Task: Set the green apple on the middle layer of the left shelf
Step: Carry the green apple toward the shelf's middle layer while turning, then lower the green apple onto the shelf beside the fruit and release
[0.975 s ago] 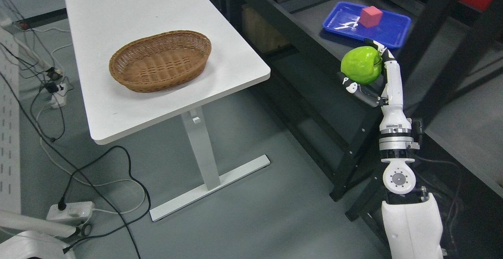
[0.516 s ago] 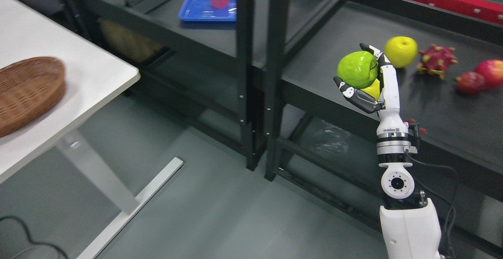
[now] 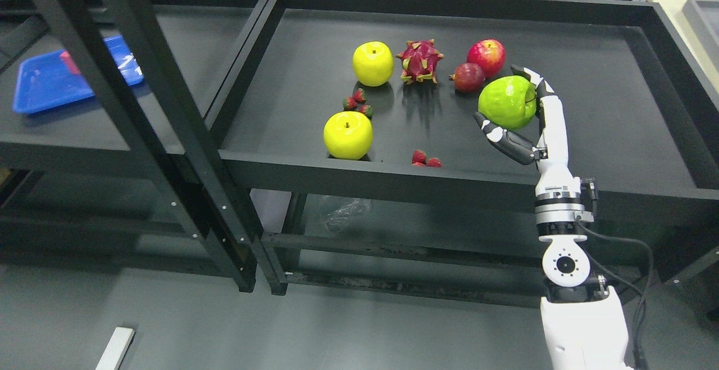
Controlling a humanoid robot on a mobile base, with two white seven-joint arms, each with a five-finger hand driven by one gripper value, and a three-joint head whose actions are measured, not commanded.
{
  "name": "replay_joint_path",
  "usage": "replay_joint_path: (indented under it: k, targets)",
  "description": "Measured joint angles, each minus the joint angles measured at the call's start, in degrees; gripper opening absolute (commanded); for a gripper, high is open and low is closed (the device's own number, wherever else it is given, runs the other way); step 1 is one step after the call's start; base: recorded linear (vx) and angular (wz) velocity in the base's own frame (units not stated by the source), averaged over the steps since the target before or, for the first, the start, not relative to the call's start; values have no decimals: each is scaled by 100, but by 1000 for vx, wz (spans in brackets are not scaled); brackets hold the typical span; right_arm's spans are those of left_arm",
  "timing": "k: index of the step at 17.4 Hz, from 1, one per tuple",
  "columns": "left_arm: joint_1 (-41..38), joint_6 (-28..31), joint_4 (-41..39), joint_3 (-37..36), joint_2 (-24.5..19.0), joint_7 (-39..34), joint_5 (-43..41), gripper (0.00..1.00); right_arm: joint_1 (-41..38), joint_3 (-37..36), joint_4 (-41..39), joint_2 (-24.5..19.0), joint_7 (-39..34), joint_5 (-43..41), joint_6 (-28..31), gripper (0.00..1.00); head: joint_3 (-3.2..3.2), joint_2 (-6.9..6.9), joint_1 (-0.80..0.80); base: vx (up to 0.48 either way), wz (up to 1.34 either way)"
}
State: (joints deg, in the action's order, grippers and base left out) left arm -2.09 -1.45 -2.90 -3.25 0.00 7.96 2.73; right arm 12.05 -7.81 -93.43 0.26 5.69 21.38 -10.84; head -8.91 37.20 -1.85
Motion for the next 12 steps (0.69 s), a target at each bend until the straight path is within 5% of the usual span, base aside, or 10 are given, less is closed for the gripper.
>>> replay_joint_path:
  k: [12]
  targets:
    - [-1,0,0,0,0,-2,0,100,113,757,269,-19,-1465,1079,397,3,0,0,0,277,-135]
